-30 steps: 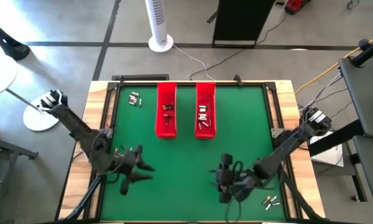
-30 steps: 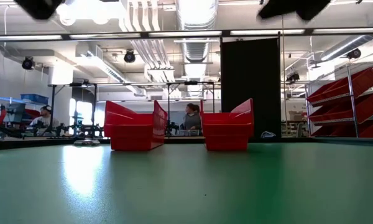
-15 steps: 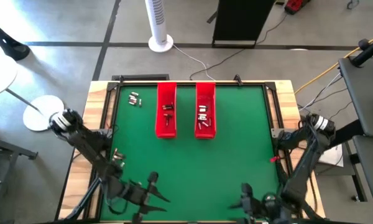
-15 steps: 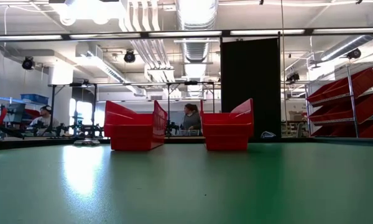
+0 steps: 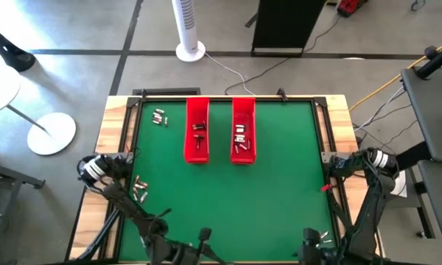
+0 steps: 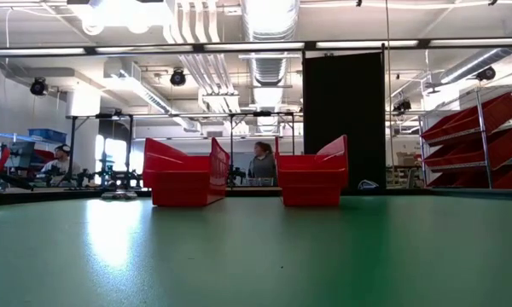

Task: Sort batteries
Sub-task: Put the black battery into the left red bin

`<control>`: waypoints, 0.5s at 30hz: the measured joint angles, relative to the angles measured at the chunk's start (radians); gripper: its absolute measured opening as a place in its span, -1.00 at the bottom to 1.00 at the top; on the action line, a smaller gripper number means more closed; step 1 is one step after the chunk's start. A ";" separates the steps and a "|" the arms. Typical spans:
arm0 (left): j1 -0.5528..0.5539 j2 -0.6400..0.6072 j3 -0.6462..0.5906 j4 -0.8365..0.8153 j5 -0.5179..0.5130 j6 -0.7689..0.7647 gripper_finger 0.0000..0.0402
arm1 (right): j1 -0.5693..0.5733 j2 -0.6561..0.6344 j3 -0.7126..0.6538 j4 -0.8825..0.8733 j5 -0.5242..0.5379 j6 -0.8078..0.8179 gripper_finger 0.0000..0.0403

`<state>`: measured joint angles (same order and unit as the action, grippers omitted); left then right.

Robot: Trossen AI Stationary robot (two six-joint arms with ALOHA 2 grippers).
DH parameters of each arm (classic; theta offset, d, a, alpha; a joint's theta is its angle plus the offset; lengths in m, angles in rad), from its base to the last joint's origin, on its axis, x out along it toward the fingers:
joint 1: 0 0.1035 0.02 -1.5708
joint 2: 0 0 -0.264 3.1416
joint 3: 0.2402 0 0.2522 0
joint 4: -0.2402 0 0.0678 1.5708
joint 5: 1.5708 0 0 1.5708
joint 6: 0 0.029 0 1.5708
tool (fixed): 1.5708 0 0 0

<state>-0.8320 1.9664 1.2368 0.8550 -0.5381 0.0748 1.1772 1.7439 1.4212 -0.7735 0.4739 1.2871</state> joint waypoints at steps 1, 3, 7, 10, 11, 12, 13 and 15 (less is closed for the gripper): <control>0.008 0.017 0.011 0.000 -0.002 -0.017 -0.43 | -0.005 0.001 -0.001 -0.030 -0.041 0.001 0.00; 0.025 0.048 0.024 0.004 -0.001 -0.042 -0.43 | -0.015 0.001 -0.002 -0.086 -0.116 -0.010 0.03; 0.071 0.133 0.057 0.106 -0.003 -0.076 -0.43 | -0.032 0.001 -0.023 -0.187 -0.238 -0.047 0.07; 0.106 0.210 0.085 0.207 -0.003 -0.068 -0.43 | -0.037 0.001 -0.061 -0.225 -0.314 -0.069 0.07; 0.117 0.235 0.096 0.220 -0.002 -0.068 -0.43 | -0.038 0.001 -0.075 -0.227 -0.339 -0.073 0.07; 0.127 0.256 0.106 0.225 -0.003 -0.068 -0.43 | -0.037 0.001 -0.091 -0.224 -0.368 -0.076 0.07; 0.138 0.277 0.121 0.224 -0.008 -0.073 -0.43 | -0.037 0.001 -0.106 -0.223 -0.391 -0.076 0.07; 0.160 0.320 0.149 0.222 -0.024 -0.113 -0.43 | -0.036 0.001 -0.130 -0.224 -0.426 -0.077 0.07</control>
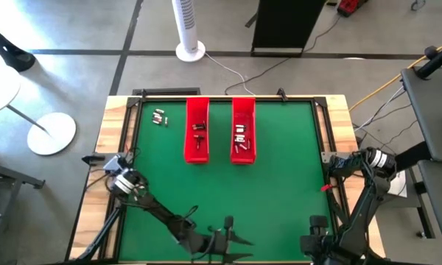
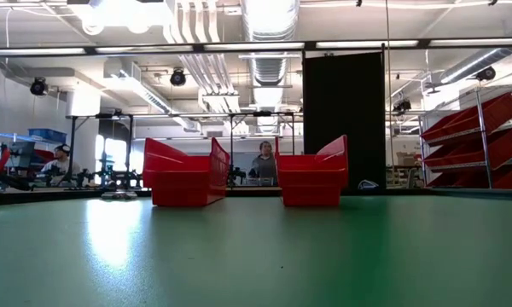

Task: Sort batteries
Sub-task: Put the black battery into the left red bin

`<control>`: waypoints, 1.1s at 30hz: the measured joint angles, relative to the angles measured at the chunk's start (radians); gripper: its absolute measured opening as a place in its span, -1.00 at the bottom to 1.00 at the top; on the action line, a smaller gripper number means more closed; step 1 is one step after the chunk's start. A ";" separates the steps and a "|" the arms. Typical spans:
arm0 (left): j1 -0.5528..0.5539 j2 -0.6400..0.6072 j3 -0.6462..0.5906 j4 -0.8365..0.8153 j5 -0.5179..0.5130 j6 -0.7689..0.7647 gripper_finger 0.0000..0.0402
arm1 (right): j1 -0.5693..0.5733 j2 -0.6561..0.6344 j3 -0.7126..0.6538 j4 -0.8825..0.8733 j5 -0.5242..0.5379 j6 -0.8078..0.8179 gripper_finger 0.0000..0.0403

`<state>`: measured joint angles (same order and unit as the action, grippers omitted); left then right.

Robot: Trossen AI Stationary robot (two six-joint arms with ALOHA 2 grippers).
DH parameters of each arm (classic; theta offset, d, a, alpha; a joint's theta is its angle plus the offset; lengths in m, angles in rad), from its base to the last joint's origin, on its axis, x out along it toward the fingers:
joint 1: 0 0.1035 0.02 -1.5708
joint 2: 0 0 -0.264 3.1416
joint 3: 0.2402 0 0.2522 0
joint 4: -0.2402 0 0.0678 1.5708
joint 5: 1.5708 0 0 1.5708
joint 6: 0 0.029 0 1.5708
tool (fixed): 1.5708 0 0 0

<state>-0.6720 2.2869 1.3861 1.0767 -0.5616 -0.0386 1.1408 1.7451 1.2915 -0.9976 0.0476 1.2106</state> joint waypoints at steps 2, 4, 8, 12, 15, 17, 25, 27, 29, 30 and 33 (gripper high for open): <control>0.021 0.038 0.024 -0.002 0.001 -0.036 -0.43 | 0.000 0.000 -0.018 0.005 -0.028 0.001 0.07; 0.036 0.062 0.039 -0.005 0.001 -0.054 -0.43 | -0.001 0.000 -0.032 0.001 -0.045 0.002 0.07; 0.048 0.071 0.057 0.007 0.002 -0.057 -0.43 | 0.000 0.000 -0.060 0.006 -0.049 -0.009 0.05; 0.052 0.070 0.054 -0.003 0.002 -0.053 -0.43 | -0.001 0.000 -0.111 0.004 -0.074 -0.020 0.02; 0.053 0.069 0.053 -0.002 0.001 -0.050 -0.43 | -0.004 0.000 -0.147 0.005 -0.106 -0.011 0.00; 0.052 0.069 0.053 -0.002 0.001 -0.050 -0.43 | -0.005 0.000 -0.166 0.012 -0.123 -0.003 -0.01; 0.051 0.067 0.052 -0.004 0.001 -0.049 -0.43 | -0.012 0.000 -0.220 0.080 -0.134 -0.026 -0.07; 0.051 0.064 0.052 -0.004 0.001 -0.049 -0.43 | -0.020 -0.002 -0.228 0.089 -0.128 -0.036 -0.10; 0.051 0.061 0.052 -0.005 0.001 -0.049 -0.43 | -0.028 -0.003 -0.233 0.096 -0.124 -0.054 -0.14; 0.050 0.059 0.052 -0.005 0.001 -0.047 -0.43 | -0.032 -0.004 -0.236 0.101 -0.124 -0.069 -0.17; 0.039 0.041 0.040 -0.009 0.000 -0.013 -0.43 | -0.042 -0.006 -0.251 0.126 -0.126 -0.100 -0.29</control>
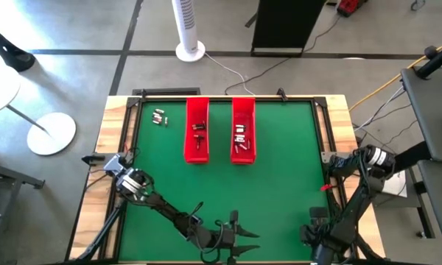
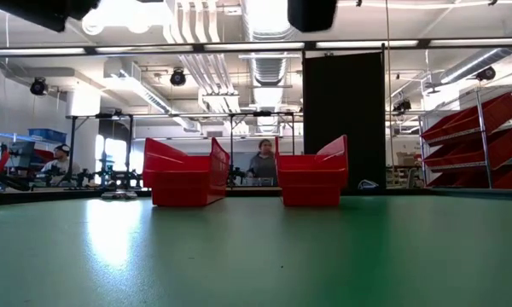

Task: Sort batteries
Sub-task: Put the black battery into the left red bin

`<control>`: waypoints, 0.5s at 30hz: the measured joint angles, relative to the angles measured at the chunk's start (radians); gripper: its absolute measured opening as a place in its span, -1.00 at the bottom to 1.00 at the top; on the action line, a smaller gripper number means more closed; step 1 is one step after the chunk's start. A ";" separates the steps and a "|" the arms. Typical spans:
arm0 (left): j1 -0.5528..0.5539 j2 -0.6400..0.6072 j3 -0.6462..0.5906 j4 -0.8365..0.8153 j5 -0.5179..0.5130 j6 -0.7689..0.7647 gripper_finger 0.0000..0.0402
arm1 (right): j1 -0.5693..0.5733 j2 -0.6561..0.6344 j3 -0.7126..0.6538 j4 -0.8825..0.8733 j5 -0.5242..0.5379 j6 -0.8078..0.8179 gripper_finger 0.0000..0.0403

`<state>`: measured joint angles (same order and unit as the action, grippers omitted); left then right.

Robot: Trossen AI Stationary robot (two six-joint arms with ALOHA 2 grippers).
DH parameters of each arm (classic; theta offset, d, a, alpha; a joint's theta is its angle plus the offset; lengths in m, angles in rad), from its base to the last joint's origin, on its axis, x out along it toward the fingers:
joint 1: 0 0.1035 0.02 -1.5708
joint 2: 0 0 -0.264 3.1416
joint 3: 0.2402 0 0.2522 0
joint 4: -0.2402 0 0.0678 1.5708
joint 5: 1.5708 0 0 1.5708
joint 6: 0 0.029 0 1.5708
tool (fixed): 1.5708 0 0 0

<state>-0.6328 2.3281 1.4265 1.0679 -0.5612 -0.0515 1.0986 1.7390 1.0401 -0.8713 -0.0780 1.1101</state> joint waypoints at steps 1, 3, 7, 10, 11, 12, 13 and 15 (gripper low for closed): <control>-0.005 -0.014 -0.013 -0.004 0.000 0.015 -0.43 | -0.002 0.000 -0.006 0.008 -0.001 -0.005 -0.33; -0.014 -0.067 -0.062 -0.035 0.000 0.025 -0.43 | -0.007 0.000 -0.008 0.020 -0.001 -0.016 -0.44; -0.023 -0.234 -0.219 -0.124 -0.003 -0.035 -0.43 | -0.017 -0.001 -0.003 0.027 0.004 -0.047 -0.67; -0.032 -0.352 -0.365 -0.134 -0.009 -0.082 -0.43 | -0.030 0.000 0.005 0.025 0.035 -0.080 -0.80; -0.035 -0.387 -0.411 -0.135 -0.015 -0.097 -0.43 | -0.036 0.000 0.007 0.028 0.054 -0.086 -0.82; -0.039 -0.419 -0.454 -0.134 -0.023 -0.120 -0.43 | -0.045 0.000 0.009 0.032 0.078 -0.094 -0.83; -0.042 -0.447 -0.494 -0.130 -0.034 -0.144 -0.43 | -0.056 0.000 0.011 0.036 0.099 -0.105 -0.83; -0.048 -0.482 -0.565 -0.115 -0.056 -0.197 -0.43 | -0.080 0.001 0.014 0.046 0.134 -0.129 -0.82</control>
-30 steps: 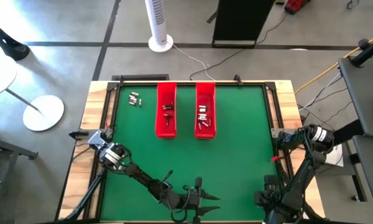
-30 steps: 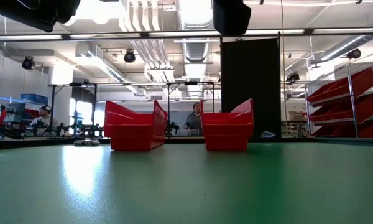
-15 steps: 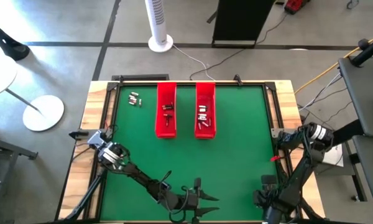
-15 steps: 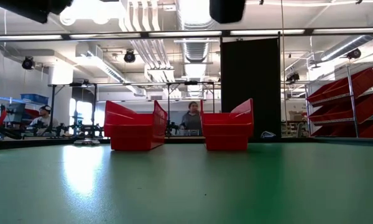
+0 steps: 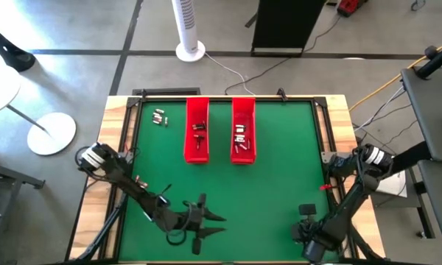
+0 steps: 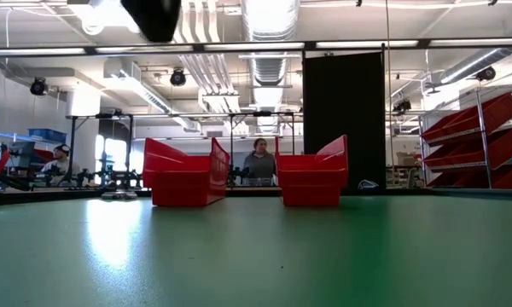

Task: Sort batteries
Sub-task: Put the black battery into the left red bin

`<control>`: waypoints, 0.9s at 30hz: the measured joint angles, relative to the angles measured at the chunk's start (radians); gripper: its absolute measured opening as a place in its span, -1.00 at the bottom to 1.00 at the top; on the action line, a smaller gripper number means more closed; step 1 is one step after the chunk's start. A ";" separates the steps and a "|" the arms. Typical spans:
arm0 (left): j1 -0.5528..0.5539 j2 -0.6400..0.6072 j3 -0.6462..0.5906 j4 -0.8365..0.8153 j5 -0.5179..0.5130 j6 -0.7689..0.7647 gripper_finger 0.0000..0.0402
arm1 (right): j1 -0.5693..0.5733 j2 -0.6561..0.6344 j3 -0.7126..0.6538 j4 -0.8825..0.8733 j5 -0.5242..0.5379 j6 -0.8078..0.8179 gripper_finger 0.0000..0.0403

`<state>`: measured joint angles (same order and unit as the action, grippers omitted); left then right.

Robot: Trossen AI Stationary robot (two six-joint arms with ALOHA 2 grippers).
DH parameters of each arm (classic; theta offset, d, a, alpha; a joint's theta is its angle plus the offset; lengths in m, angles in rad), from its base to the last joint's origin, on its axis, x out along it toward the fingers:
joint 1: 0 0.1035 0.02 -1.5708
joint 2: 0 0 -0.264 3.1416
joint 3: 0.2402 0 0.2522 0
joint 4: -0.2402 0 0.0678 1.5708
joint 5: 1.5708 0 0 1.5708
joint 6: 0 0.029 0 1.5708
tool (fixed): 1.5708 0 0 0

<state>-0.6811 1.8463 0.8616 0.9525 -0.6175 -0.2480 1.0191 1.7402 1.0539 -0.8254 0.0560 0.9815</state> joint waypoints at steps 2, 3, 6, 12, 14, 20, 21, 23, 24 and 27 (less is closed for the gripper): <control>-0.002 -0.009 -0.054 0.016 -0.004 -0.044 -0.43 | -0.030 0.001 0.003 0.008 0.018 -0.031 -0.77; -0.003 -0.009 -0.074 0.025 -0.005 -0.061 -0.43 | -0.048 0.001 0.003 0.016 0.025 -0.048 -0.74; -0.005 0.008 -0.096 0.044 -0.001 -0.100 -0.43 | -0.111 0.002 0.004 0.076 0.063 -0.123 -0.72; -0.005 0.091 -0.070 0.027 0.011 -0.111 -0.43 | -0.251 0.004 0.004 0.236 0.155 -0.284 -0.74; -0.005 0.107 -0.067 0.018 0.011 -0.113 -0.43 | -0.301 0.004 0.003 0.290 0.164 -0.330 -0.73; -0.005 0.102 -0.085 -0.055 0.006 -0.158 -0.42 | -0.435 0.059 -0.002 0.441 0.170 -0.431 -0.73; -0.003 0.094 -0.086 -0.089 0.017 -0.189 -0.41 | -0.452 0.073 -0.001 0.477 0.175 -0.447 -0.74; 0.003 0.069 -0.086 -0.184 0.073 -0.252 -0.39 | -0.482 0.101 0.000 0.555 0.195 -0.470 -0.74; 0.005 0.051 -0.086 -0.239 0.092 -0.272 -0.39 | -0.494 0.117 0.001 0.596 0.206 -0.478 -0.73; 0.007 0.004 -0.086 -0.394 0.107 -0.309 -0.39 | -0.527 0.153 0.001 0.702 0.248 -0.502 -0.69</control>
<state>-0.6743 1.8499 0.7754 0.5583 -0.5107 -0.5567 0.4918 1.8931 1.0553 -0.1230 0.3036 0.4800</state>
